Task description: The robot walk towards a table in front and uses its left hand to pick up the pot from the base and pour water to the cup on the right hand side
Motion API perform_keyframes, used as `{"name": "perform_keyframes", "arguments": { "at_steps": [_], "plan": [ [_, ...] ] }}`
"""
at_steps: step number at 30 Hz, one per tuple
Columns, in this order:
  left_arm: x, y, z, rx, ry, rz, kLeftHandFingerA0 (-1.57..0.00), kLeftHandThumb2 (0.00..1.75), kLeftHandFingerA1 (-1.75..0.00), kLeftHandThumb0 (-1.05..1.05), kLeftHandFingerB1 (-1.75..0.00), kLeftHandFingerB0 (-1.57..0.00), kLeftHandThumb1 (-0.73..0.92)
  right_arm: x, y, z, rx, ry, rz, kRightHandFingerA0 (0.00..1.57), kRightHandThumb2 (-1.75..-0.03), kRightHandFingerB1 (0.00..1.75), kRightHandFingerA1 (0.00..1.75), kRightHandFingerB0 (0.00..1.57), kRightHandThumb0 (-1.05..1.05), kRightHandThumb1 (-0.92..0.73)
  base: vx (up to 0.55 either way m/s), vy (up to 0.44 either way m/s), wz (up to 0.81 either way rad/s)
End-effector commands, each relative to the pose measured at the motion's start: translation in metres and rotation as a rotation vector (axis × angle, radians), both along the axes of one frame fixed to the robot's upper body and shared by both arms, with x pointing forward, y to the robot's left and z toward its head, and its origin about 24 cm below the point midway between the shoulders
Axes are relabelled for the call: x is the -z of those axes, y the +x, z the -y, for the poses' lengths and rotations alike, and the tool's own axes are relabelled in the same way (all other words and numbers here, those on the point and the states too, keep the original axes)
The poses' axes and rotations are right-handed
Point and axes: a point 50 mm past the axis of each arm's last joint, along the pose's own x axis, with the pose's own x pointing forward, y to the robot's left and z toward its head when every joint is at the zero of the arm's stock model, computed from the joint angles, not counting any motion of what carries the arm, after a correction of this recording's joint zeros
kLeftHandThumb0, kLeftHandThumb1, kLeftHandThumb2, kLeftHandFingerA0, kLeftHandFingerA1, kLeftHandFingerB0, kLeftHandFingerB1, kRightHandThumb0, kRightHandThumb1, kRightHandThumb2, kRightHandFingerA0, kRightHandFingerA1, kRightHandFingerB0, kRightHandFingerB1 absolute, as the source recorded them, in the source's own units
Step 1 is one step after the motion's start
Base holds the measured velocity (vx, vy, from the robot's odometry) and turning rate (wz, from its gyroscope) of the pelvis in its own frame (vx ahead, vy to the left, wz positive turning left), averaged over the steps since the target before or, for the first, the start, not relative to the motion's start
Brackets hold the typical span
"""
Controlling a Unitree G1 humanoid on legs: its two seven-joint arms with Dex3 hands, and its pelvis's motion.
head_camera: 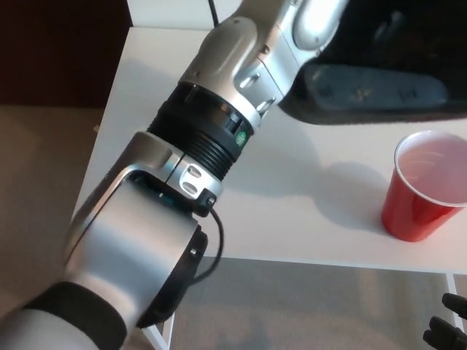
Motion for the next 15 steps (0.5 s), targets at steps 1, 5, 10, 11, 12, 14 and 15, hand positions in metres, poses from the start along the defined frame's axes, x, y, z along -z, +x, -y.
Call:
{"name": "perform_keyframes", "arguments": {
  "at_steps": [1,5,10,11,12,14,15],
  "plan": [
    [-0.002,0.034,-0.07,-0.048,-0.613,-0.509,-1.04,0.66,-1.32,-0.2,-0.91,-0.74,0.84,0.001,-0.003,0.003,0.026,0.013,0.001,0.51,-0.61,0.44,0.57,0.35,-0.22,-0.51,0.0,0.0,0.0],
    [0.005,0.037,-0.083,-0.086,-0.668,-0.539,-1.06,0.65,-1.32,-0.2,-0.88,-0.74,0.84,0.001,-0.004,0.003,0.04,0.024,0.0,0.51,-0.61,0.44,0.56,0.35,-0.2,-0.53,0.0,0.0,0.0],
    [0.023,0.04,-0.101,-0.086,-0.738,-0.577,-1.04,0.66,-1.27,-0.18,-0.9,-0.73,0.85,0.001,-0.005,0.004,0.032,0.023,-0.004,0.51,-0.61,0.44,0.57,0.35,-0.21,-0.52,0.0,0.0,0.0],
    [0.03,0.04,-0.104,-0.078,-0.766,-0.598,-1.06,0.65,-1.26,-0.17,-0.71,-0.75,0.84,0.001,-0.005,0.004,0.027,0.018,-0.005,0.52,-0.61,0.44,0.57,0.35,-0.21,-0.52,0.0,0.0,0.0],
    [0.034,0.04,-0.106,-0.072,-0.783,-0.612,-1.06,0.65,-1.26,-0.17,-0.71,-0.75,0.84,0.001,-0.006,0.004,0.024,0.015,-0.006,0.52,-0.61,0.44,0.57,0.35,-0.21,-0.52,0.0,0.0,0.0],
    [0.051,0.04,-0.114,-0.067,-0.815,-0.647,-1.1,0.66,-1.27,-0.13,-0.92,-0.73,0.83,0.001,-0.006,0.004,0.012,-0.003,-0.01,0.51,-0.62,0.44,0.56,0.36,-0.24,-0.51,0.0,0.0,0.0],
    [0.058,0.04,-0.118,-0.083,-0.816,-0.665,-1.11,0.64,-1.24,-0.13,-0.91,-0.75,0.84,0.002,-0.006,0.003,0.014,0.003,-0.01,0.5,-0.61,0.45,0.56,0.36,-0.24,-0.5,0.0,0.0,0.0]
  ]
}}
